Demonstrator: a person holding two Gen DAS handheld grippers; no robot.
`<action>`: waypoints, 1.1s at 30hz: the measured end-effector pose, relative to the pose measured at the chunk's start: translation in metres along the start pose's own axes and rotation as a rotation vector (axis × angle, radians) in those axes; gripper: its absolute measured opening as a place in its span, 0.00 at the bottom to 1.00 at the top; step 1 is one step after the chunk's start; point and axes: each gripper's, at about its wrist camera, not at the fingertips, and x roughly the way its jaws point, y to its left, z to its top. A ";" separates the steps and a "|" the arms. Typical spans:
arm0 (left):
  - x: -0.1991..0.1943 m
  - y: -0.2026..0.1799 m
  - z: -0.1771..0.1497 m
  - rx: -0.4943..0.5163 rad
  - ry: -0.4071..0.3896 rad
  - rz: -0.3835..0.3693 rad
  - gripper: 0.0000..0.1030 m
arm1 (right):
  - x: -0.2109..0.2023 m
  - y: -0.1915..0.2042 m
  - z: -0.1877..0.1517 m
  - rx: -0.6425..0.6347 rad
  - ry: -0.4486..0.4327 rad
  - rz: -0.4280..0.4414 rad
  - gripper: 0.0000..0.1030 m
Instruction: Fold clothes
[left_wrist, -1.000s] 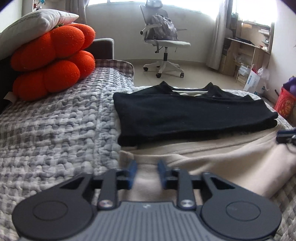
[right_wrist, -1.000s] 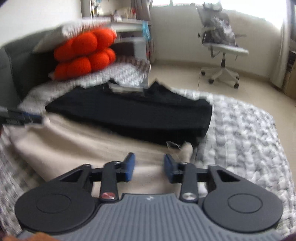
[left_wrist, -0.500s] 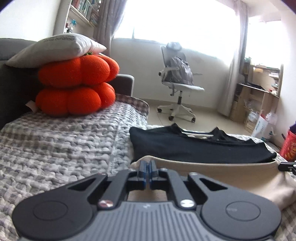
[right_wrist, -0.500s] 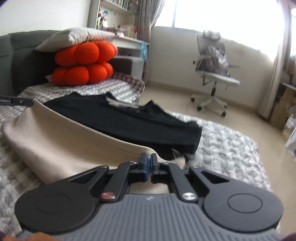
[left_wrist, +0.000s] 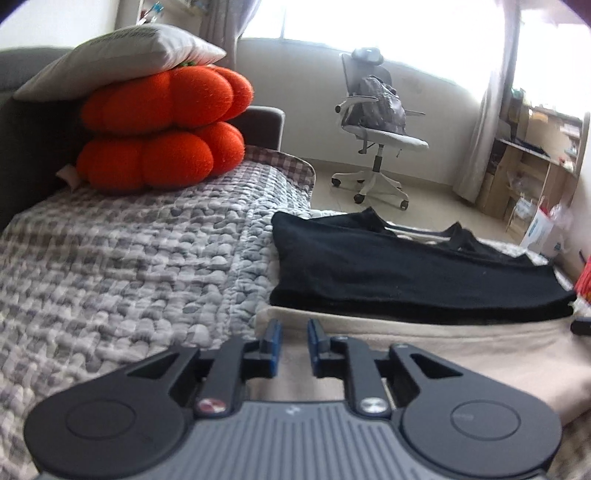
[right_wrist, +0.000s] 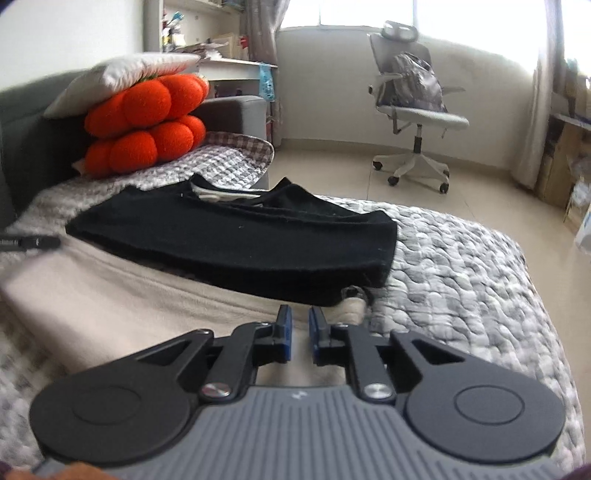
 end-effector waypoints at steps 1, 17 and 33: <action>-0.004 0.003 0.001 -0.008 0.013 0.007 0.34 | -0.004 -0.004 0.001 0.024 0.006 0.008 0.15; -0.049 0.047 -0.014 -0.206 0.195 -0.037 0.40 | -0.058 -0.051 -0.023 0.462 0.131 0.191 0.46; -0.046 0.030 -0.025 -0.081 0.237 0.022 0.46 | -0.055 -0.050 -0.025 0.459 0.195 0.179 0.19</action>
